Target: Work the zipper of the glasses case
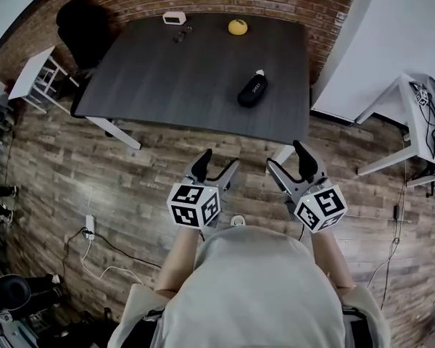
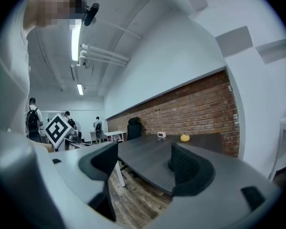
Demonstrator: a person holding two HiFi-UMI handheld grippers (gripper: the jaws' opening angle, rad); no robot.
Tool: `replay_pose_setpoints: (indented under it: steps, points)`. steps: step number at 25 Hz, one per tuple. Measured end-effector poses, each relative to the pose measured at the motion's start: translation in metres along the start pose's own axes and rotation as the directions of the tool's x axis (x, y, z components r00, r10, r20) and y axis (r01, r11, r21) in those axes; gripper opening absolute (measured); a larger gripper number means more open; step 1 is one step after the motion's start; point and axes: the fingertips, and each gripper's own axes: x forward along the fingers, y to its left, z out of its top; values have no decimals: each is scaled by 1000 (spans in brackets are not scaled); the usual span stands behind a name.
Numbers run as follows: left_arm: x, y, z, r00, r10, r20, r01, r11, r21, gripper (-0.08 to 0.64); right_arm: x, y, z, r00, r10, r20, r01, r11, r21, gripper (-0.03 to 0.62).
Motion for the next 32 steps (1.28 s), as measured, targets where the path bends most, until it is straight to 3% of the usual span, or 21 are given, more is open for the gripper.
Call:
replay_pose_setpoints:
  steps: [10, 14, 20, 23, 32]
  points:
    - [49, 40, 4, 997, -37, -67, 35, 999, -29, 319, 37, -36, -4, 998, -63, -22, 63, 998, 26, 307]
    - [88, 49, 9, 996, -66, -67, 61, 995, -75, 319, 48, -64, -14, 997, -68, -40, 70, 996, 54, 301]
    - [153, 71, 19, 994, -84, -74, 76, 992, -102, 319, 90, -113, -22, 997, -38, -64, 41, 998, 49, 296]
    - [189, 84, 21, 992, -90, -85, 76, 985, -152, 319, 115, -145, -15, 998, -24, -64, 26, 999, 28, 296]
    - [285, 108, 21, 977, -111, -182, 73, 977, -203, 319, 178, -215, -16, 990, 61, -129, -58, 998, 30, 287]
